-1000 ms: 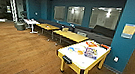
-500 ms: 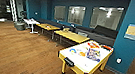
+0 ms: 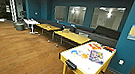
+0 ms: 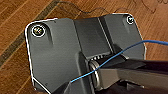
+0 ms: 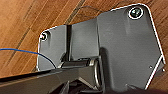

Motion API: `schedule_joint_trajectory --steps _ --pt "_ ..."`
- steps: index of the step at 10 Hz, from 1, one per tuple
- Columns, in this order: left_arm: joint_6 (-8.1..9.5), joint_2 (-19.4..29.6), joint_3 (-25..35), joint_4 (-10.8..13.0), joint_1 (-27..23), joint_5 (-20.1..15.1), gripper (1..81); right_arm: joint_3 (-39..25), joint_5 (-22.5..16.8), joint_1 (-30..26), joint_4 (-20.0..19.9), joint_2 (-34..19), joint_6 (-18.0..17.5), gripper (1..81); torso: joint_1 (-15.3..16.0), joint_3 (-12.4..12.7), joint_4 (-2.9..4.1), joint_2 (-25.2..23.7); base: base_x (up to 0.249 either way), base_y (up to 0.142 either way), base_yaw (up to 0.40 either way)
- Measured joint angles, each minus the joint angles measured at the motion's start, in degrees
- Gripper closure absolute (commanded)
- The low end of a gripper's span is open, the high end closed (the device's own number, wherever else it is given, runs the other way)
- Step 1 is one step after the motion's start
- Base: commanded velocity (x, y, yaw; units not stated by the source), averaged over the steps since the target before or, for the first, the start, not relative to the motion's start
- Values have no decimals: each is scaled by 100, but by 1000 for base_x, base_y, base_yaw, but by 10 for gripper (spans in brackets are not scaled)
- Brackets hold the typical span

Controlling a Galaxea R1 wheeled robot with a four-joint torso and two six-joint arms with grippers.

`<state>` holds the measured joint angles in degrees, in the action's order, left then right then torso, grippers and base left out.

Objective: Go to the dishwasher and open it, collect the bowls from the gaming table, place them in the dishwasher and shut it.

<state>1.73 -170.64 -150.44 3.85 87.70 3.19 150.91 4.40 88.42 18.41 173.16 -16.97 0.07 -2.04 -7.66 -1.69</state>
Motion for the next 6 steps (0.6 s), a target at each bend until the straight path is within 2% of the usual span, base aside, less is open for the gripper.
schedule_joint_trajectory --steps 6 --pt "0 0 -2 0 -2 2 10 0 0 0 0 0 0 10 0 0 0 0 137 63 0"
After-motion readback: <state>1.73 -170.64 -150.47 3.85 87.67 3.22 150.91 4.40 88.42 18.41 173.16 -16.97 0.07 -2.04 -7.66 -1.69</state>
